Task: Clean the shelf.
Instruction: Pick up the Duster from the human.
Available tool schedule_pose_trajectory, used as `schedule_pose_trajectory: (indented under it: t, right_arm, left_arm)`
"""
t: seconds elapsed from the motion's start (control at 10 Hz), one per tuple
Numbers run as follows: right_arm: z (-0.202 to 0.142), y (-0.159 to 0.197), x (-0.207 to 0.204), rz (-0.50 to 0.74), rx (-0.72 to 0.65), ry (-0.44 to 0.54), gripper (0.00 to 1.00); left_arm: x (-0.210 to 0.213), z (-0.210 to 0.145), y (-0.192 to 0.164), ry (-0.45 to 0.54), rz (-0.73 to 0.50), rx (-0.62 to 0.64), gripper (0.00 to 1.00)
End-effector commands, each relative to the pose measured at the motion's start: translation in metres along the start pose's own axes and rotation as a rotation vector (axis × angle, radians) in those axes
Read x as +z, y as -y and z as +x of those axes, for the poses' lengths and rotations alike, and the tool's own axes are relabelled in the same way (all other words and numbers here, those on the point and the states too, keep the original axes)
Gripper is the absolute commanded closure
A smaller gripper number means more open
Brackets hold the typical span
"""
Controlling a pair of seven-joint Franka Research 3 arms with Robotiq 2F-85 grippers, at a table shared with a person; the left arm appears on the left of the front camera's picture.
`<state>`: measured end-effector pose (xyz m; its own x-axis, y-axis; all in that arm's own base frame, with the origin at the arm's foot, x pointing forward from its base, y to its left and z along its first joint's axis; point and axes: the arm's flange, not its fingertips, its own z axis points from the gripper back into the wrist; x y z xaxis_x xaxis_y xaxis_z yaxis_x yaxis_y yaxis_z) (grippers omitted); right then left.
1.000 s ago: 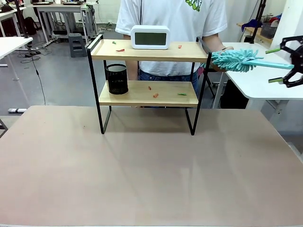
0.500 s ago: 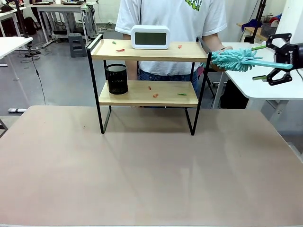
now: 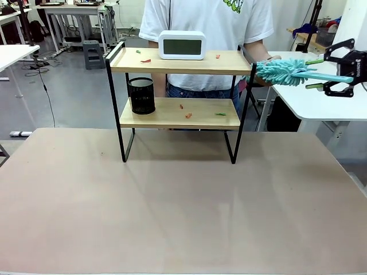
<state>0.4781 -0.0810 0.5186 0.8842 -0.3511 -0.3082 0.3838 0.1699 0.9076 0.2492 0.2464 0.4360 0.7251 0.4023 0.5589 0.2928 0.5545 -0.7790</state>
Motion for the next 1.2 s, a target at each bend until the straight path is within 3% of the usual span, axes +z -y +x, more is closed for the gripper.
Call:
schedule_pose_trajectory:
  t: [0.0, 0.1, 0.2, 0.5, 1.1]
  right_arm:
    - [-0.002, 0.006, 0.001, 0.01, 0.031, 0.025, 1.0]
    - [-0.001, 0.008, 0.0, 0.008, 0.032, 0.025, 0.92]
    - [0.0, 0.009, 0.0, 0.011, 0.03, 0.021, 1.0]
    - [0.001, 0.012, 0.002, 0.006, 0.044, -0.039, 1.0]
    - [-0.023, 0.008, 0.035, -0.045, 0.134, -0.027, 1.0]
  left_arm:
    - [0.0, 0.002, 0.0, 0.015, -0.016, -0.025, 0.0]
    - [0.0, 0.002, 0.0, 0.015, -0.016, -0.025, 0.0]
    - [0.0, 0.002, 0.0, 0.015, -0.016, -0.025, 0.0]
    - [0.0, 0.002, 0.0, 0.015, -0.016, -0.025, 0.0]
    - [0.0, 0.002, 0.0, 0.015, -0.016, -0.025, 0.0]
